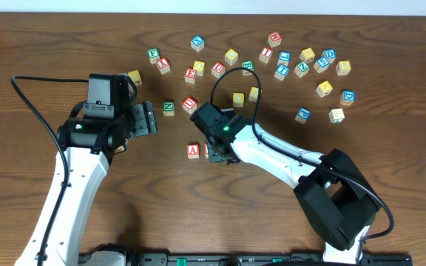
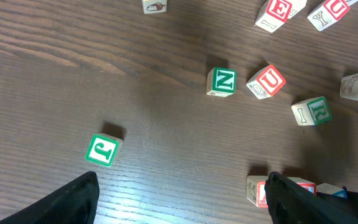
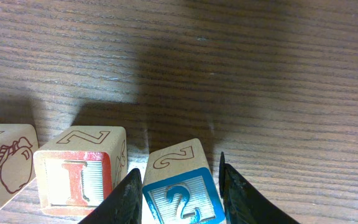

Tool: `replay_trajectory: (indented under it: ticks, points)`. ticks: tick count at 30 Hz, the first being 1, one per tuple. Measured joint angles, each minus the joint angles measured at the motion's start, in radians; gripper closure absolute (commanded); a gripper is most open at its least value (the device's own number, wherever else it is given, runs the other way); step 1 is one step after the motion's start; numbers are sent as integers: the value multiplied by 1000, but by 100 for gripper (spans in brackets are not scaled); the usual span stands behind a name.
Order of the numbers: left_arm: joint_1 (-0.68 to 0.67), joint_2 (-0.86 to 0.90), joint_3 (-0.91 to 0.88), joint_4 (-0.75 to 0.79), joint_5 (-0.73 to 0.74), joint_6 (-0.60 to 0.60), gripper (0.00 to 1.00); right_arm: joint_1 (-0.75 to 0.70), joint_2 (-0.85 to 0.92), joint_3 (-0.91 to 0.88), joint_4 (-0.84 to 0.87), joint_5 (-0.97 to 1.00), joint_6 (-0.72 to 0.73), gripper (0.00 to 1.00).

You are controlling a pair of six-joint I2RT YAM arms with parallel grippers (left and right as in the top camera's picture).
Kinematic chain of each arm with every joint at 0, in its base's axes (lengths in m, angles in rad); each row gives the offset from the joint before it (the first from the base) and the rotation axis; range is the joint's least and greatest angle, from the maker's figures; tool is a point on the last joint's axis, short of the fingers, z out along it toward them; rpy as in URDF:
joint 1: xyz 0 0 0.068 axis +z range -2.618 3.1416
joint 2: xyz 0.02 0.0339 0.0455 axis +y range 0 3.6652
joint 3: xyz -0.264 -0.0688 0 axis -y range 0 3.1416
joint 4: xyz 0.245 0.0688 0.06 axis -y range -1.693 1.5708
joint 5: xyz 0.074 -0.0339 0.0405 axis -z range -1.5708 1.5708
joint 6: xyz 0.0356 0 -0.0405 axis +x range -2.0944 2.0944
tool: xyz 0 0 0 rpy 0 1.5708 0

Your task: Spell out AI2

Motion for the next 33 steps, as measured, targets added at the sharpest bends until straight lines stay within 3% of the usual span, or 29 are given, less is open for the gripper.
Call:
replay_trajectory:
  ticks: [33]
  points:
    - [0, 0, 0, 0, 0, 0, 16, 0, 0, 14, -8, 18, 0, 63]
